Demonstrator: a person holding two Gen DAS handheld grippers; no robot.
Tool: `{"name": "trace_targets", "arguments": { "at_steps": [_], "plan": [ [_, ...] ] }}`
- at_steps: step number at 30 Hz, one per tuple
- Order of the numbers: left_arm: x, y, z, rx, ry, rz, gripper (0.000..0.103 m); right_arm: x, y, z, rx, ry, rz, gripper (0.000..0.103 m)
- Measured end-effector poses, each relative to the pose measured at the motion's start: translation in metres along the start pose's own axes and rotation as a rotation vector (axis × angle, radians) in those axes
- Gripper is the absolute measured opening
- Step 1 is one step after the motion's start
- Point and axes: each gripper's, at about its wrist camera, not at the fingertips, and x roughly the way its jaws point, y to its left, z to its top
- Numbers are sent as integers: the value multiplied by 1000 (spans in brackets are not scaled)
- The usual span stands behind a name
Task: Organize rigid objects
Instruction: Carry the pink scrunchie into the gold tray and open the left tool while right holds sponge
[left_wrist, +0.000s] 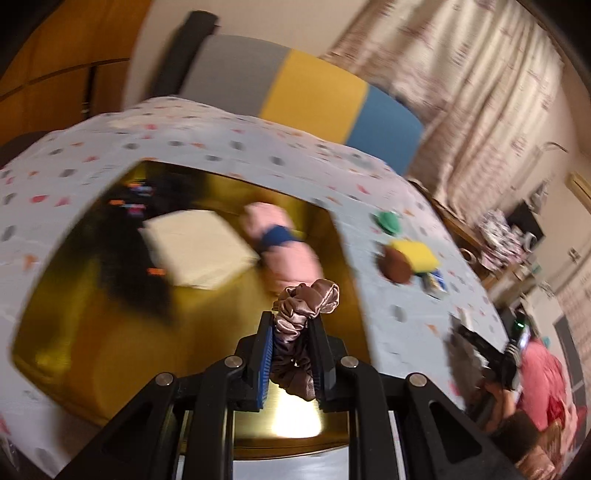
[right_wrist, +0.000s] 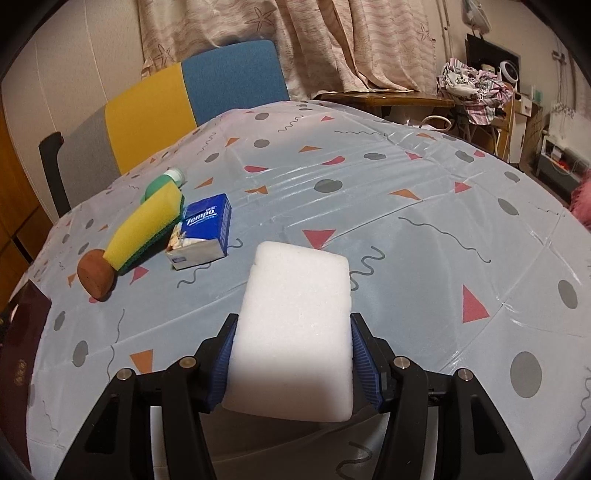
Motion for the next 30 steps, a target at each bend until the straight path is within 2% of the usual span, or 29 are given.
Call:
{"name": "trace_targets", "arguments": {
  "at_steps": [6,12,15,17,19,21,26,30],
  "plan": [
    [-7,62,4,-120,-8,106,17,1,7,0,-30,8,-36,59],
    [-6,94,8,-147,5,233,17,3,13,-1,-63,18,-74,59],
    [-6,102,9,-151,5,256,17,4,16,-1,-78,22,-92,59],
    [-6,102,9,-140,3,277,21,4,17,-1,-86,25,-102,59],
    [-8,101,9,-133,-11,296,32,4,18,-1,-94,27,-110,59],
    [-13,102,9,-137,-30,314,36,4,19,0,-99,28,-117,59],
    [-24,107,8,-169,-55,295,38,5,20,-1,-105,29,-123,59],
    [-31,101,4,-179,-65,218,38,4,22,-1,-111,25,-130,58]
  ]
}}
